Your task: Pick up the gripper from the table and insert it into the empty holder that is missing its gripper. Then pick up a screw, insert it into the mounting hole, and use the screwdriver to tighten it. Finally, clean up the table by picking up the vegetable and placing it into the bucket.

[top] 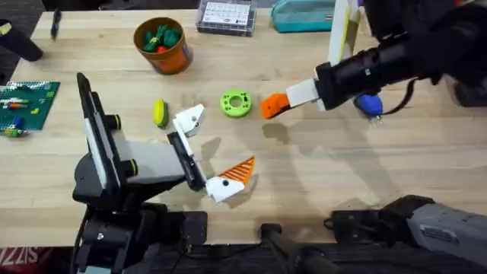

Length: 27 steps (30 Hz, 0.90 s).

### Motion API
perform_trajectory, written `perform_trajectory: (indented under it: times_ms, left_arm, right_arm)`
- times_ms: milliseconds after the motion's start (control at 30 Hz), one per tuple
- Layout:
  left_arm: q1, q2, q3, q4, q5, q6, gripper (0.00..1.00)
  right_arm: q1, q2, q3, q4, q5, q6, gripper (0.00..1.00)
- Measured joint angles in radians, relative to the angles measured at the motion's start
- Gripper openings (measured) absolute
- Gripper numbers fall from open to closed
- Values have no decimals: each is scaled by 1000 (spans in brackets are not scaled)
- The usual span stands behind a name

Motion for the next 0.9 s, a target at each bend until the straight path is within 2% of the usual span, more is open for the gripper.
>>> perform_trajectory:
  times_ms: [200, 500, 667, 900]
  left_arm:
    - [0, 0, 0, 0, 0, 0, 995]
    - [0, 0, 0, 0, 0, 0, 994]
    - [0, 0, 0, 0, 0, -11, 995]
    - [0, 0, 0, 0, 0, -36, 996]
  right_arm:
    - [-80, 123, -50, 140, -342, -55, 6]
    - [-55, 398, -50, 301, -760, -109, 6]
    - [-27, 472, -54, 304, -865, -126, 6]
    - [7, 474, -55, 318, -913, -128, 6]
